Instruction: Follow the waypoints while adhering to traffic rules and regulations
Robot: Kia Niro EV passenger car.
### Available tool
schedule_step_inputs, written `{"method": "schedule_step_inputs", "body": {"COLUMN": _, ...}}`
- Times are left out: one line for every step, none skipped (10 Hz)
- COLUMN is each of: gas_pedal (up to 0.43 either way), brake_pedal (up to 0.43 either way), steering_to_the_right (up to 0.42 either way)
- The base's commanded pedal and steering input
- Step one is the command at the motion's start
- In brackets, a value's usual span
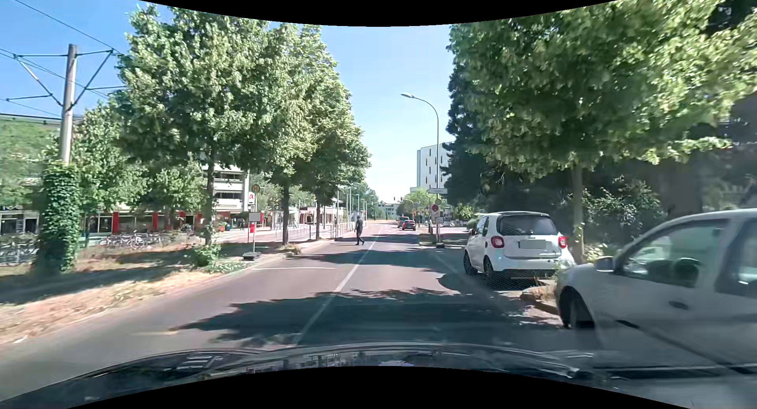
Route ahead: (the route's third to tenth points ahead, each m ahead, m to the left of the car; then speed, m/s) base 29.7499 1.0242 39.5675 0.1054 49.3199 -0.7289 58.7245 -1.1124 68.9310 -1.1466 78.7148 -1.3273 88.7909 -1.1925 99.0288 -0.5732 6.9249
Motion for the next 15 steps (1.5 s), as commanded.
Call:
{"method": "schedule_step_inputs", "body": {"gas_pedal": 0.039, "brake_pedal": 0.0, "steering_to_the_right": 0.01}}
{"method": "schedule_step_inputs", "body": {"gas_pedal": 0.039, "brake_pedal": 0.0, "steering_to_the_right": 0.009}}
{"method": "schedule_step_inputs", "body": {"gas_pedal": 0.039, "brake_pedal": 0.0, "steering_to_the_right": 0.009}}
{"method": "schedule_step_inputs", "body": {"gas_pedal": 0.039, "brake_pedal": 0.0, "steering_to_the_right": 0.009}}
{"method": "schedule_step_inputs", "body": {"gas_pedal": 0.039, "brake_pedal": 0.0, "steering_to_the_right": 0.008}}
{"method": "schedule_step_inputs", "body": {"gas_pedal": 0.028, "brake_pedal": 0.0, "steering_to_the_right": 0.008}}
{"method": "schedule_step_inputs", "body": {"gas_pedal": 0.028, "brake_pedal": 0.0, "steering_to_the_right": 0.007}}
{"method": "schedule_step_inputs", "body": {"gas_pedal": 0.028, "brake_pedal": 0.0, "steering_to_the_right": 0.006}}
{"method": "schedule_step_inputs", "body": {"gas_pedal": 0.028, "brake_pedal": 0.0, "steering_to_the_right": 0.006}}
{"method": "schedule_step_inputs", "body": {"gas_pedal": 0.028, "brake_pedal": 0.0, "steering_to_the_right": 0.004}}
{"method": "schedule_step_inputs", "body": {"gas_pedal": 0.028, "brake_pedal": 0.0, "steering_to_the_right": 0.003}}
{"method": "schedule_step_inputs", "body": {"gas_pedal": 0.028, "brake_pedal": 0.0, "steering_to_the_right": 0.002}}
{"method": "schedule_step_inputs", "body": {"gas_pedal": 0.02, "brake_pedal": 0.0, "steering_to_the_right": 0.002}}
{"method": "schedule_step_inputs", "body": {"gas_pedal": 0.02, "brake_pedal": 0.0, "steering_to_the_right": 0.002}}
{"method": "schedule_step_inputs", "body": {"gas_pedal": 0.02, "brake_pedal": 0.0, "steering_to_the_right": 0.002}}
